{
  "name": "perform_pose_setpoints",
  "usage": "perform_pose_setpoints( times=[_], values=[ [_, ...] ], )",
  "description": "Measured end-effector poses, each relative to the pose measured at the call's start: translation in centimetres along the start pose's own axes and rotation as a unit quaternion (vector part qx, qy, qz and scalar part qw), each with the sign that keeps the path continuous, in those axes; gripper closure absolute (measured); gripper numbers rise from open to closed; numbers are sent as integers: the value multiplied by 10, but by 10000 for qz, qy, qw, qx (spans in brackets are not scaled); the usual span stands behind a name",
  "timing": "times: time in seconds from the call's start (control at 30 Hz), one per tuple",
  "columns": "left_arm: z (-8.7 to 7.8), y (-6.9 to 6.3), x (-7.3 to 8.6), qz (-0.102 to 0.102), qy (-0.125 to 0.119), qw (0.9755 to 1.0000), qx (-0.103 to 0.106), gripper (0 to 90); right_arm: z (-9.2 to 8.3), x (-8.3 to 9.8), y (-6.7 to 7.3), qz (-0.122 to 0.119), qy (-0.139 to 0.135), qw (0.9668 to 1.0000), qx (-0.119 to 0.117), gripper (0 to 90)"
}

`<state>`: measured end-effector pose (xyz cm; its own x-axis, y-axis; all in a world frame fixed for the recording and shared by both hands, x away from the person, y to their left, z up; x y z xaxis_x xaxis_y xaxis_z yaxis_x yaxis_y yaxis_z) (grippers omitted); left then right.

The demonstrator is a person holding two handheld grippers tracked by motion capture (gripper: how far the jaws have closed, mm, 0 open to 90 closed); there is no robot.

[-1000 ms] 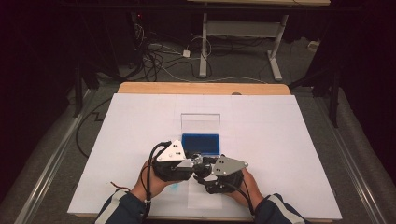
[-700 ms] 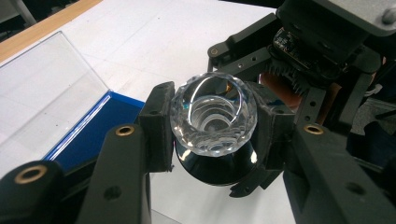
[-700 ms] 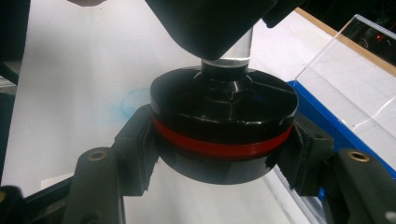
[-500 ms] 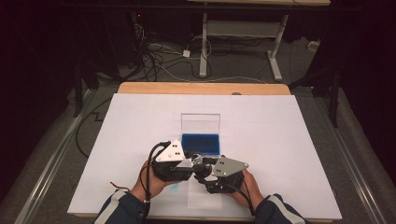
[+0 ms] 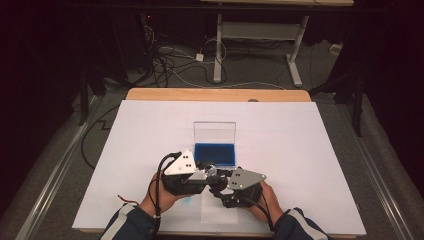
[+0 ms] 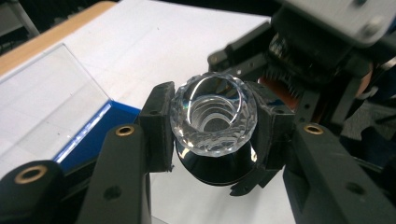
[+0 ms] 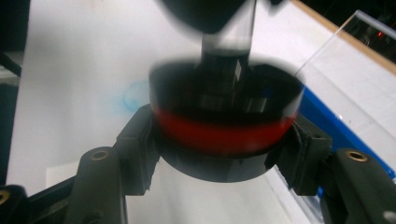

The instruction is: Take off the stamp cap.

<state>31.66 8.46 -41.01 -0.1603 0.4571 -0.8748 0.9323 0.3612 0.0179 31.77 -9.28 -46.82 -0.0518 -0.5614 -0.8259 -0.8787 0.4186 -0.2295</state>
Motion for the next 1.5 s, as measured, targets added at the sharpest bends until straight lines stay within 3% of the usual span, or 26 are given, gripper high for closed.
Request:
perform_pose_setpoints(
  times=[0.57,0.87,1.33,1.5],
  values=[
    [-16,9,5,-16,-13,9998,-216,543,-13,3,-15,58,97,9998,161,386],
    [-19,13,8,-10,38,9993,-379,543,-28,3,-24,30,51,9997,242,386],
    [-20,17,15,-46,143,9989,-454,543,-56,4,-39,106,-88,9988,471,386],
    [-22,20,18,-6,219,9979,-612,543,-62,7,-42,114,-84,9984,548,386]
  ],
)
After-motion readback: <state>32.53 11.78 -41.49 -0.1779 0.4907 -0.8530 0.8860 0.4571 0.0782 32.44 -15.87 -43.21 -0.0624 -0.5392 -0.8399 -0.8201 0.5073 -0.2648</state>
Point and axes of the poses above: each handheld gripper's, and its own axes: z roughly forward along the jaws, x roughly out of its underside, y roughly to its left, the point moved 3 cm from there along z, roughly forward along the jaws, and after that the axes turned 1 degree about x, right-handed, at the moved point
